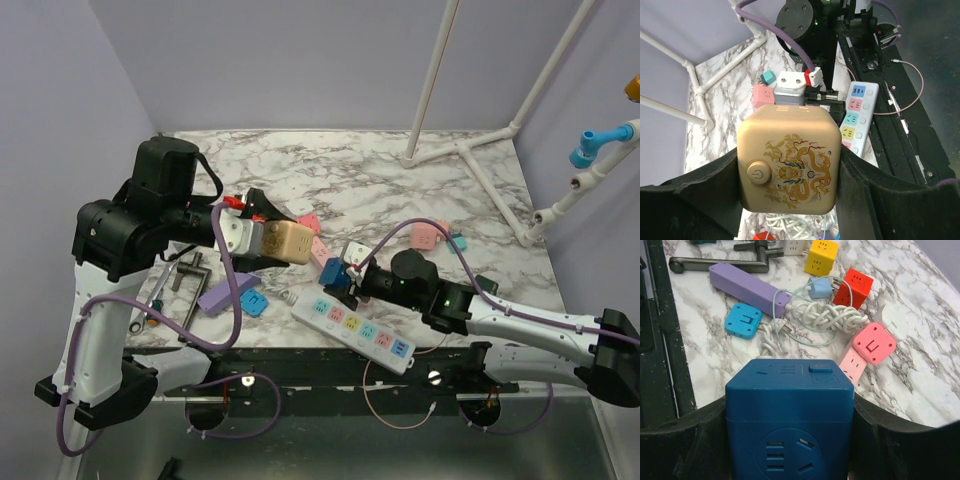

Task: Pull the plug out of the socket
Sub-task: Remove the plug from the socket, then place the plug at the center of the board.

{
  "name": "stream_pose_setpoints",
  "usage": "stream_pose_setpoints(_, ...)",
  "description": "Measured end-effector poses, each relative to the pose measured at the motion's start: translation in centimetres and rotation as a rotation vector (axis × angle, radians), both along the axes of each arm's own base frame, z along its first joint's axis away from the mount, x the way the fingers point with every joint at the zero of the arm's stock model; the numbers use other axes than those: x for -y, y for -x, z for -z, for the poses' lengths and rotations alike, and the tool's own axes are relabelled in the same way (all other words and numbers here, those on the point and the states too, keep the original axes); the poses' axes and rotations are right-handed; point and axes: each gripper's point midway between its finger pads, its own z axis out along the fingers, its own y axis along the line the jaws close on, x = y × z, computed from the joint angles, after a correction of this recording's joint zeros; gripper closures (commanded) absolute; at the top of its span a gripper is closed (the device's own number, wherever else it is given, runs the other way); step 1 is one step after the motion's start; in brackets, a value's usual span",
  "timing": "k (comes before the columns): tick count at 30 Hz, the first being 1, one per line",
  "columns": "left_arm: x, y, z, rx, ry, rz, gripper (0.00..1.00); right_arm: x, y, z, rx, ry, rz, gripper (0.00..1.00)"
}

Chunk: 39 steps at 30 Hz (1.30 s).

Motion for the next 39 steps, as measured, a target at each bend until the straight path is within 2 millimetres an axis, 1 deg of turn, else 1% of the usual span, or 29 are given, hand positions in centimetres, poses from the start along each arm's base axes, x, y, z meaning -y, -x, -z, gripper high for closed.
stream_pose_setpoints(4, 0.0, -0.2, 0.9, -0.026, -0.016, -0.007, 1.0, 0.3, -0.6, -0.1, 0.01, 0.003, 0.038, 0.99)
stream_pose_setpoints(7, 0.3, -1.4, 1.9, -0.077, -0.035, -0.048, 1.0, 0.7, -1.3, -0.2, 0.014, 0.002, 0.085, 0.99)
stream_pose_setpoints(9, 0.3, -2.5, 2.1, -0.112, -0.041, -0.088, 1.0, 0.7, -2.0, -0.7, 0.012, -0.005, 0.127, 0.99)
stream_pose_setpoints(14, -0.3, -7.2, 3.0, -0.222, -0.05, -0.249, 1.0, 0.6, -4.8, -3.0, -0.011, -0.063, 0.264, 0.99)
stream_pose_setpoints(15, -0.6, -8.3, 3.4, -0.245, -0.054, -0.286, 1.0, 0.8, -5.6, -3.5, -0.024, -0.081, 0.298, 0.99)
stream_pose_setpoints(17, -1.6, -10.5, 4.1, -0.292, -0.059, -0.373, 1.0, 1.4, -7.9, -4.2, -0.072, -0.117, 0.383, 0.99)
stream_pose_setpoints(20, -3.3, -13.3, 5.4, -0.346, -0.068, -0.493, 1.0, 3.3, -12.2, -4.6, -0.168, -0.165, 0.532, 0.99)
stream_pose_setpoints(22, -4.9, -15.4, 6.8, -0.383, -0.08, -0.592, 1.0, 4.7, -14.7, -4.4, -0.226, -0.191, 0.622, 0.99)
stream_pose_setpoints(24, -6.5, -17.1, 8.3, -0.417, -0.094, -0.681, 1.0, 6.0, -16.4, -3.8, -0.27, -0.201, 0.699, 0.99)
stream_pose_setpoints(26, -8.0, -18.6, 9.7, -0.447, -0.107, -0.757, 1.0, 6.8, -17.3, -2.8, -0.32, -0.194, 0.75, 0.99)
stream_pose_setpoints(30, -12.0, -22.2, 13.5, -0.547, -0.145, -0.932, 1.0, 8.6, -18.8, -0.1, -0.424, -0.183, 0.837, 0.99)
stream_pose_setpoints(34, -15.4, -25.5, 17.7, -0.668, -0.211, -1.074, 1.0, 12.4, -21.2, 3.2, -0.529, -0.18, 0.976, 0.99)
stream_pose_setpoints(35, -16.3, -26.4, 19.3, -0.708, -0.239, -1.109, 1.0, 13.3, -21.7, 4.2, -0.553, -0.176, 1.009, 0.99)
stream_pose_setpoints(37, -17.3, -27.1, 21.3, -0.76, -0.274, -1.148, 1.0, 15.0, -22.4, 6.1, -0.603, -0.167, 1.073, 0.99)
stream_pose_setpoints(39, -18.1, -27.4, 23.0, -0.791, -0.306, -1.181, 1.0, 15.9, -22.7, 7.9, -0.644, -0.149, 1.113, 0.99)
